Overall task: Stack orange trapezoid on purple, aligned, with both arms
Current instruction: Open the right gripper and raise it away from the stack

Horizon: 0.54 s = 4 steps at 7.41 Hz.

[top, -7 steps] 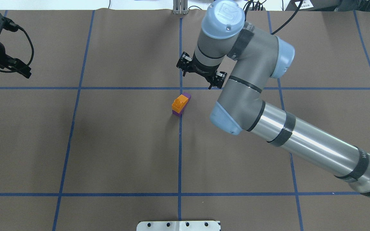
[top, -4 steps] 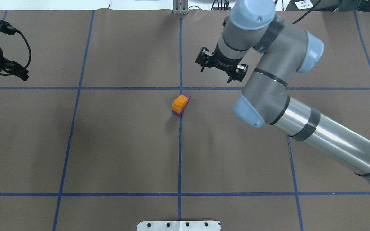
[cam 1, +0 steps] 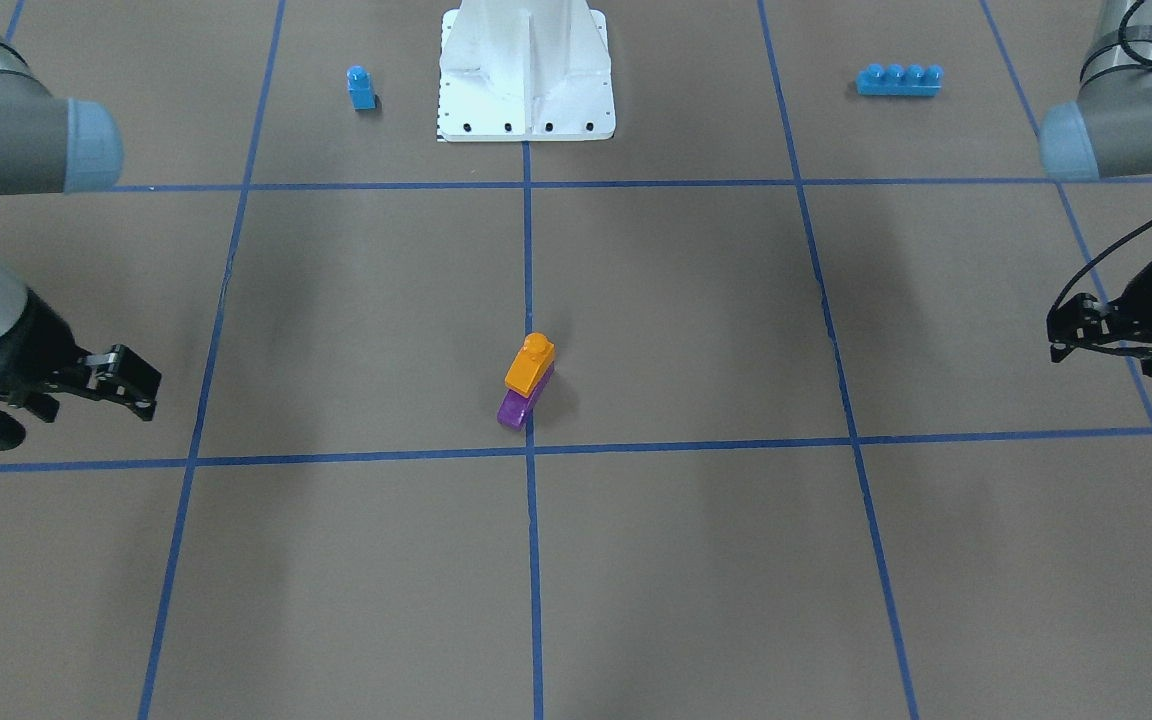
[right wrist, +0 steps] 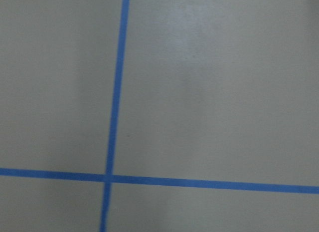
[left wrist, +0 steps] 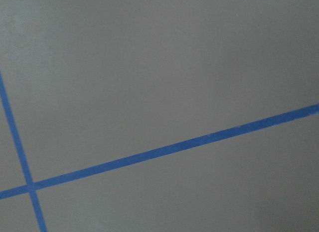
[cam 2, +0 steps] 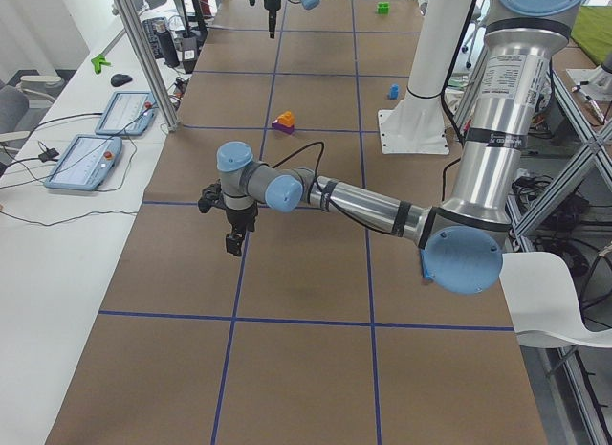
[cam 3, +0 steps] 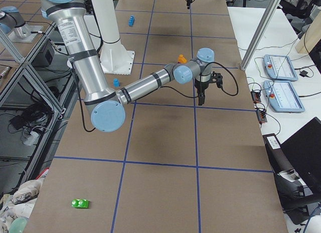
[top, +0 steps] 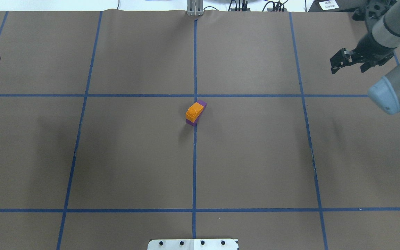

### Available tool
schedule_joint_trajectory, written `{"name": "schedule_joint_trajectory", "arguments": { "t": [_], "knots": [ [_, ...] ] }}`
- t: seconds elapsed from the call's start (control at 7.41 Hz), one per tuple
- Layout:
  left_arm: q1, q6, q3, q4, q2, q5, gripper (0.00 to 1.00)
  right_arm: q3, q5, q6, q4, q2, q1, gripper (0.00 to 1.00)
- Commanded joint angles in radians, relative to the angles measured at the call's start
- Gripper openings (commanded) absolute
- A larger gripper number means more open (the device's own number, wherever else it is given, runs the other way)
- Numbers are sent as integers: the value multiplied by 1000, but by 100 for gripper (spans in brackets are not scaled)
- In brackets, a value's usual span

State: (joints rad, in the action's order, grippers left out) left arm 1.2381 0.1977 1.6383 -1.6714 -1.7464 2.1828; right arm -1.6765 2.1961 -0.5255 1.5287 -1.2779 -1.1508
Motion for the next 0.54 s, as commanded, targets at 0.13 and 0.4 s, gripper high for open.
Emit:
{"name": "schedule_joint_trajectory", "arguments": {
  "t": [0.13, 0.4],
  "knots": [
    [130, -231, -14, 45, 46, 55, 100, 12, 114, 397, -2, -197, -205, 100],
    [205, -375, -28, 79, 74, 63, 100, 17, 242, 481, -1, -261, -309, 100]
  ]
}}
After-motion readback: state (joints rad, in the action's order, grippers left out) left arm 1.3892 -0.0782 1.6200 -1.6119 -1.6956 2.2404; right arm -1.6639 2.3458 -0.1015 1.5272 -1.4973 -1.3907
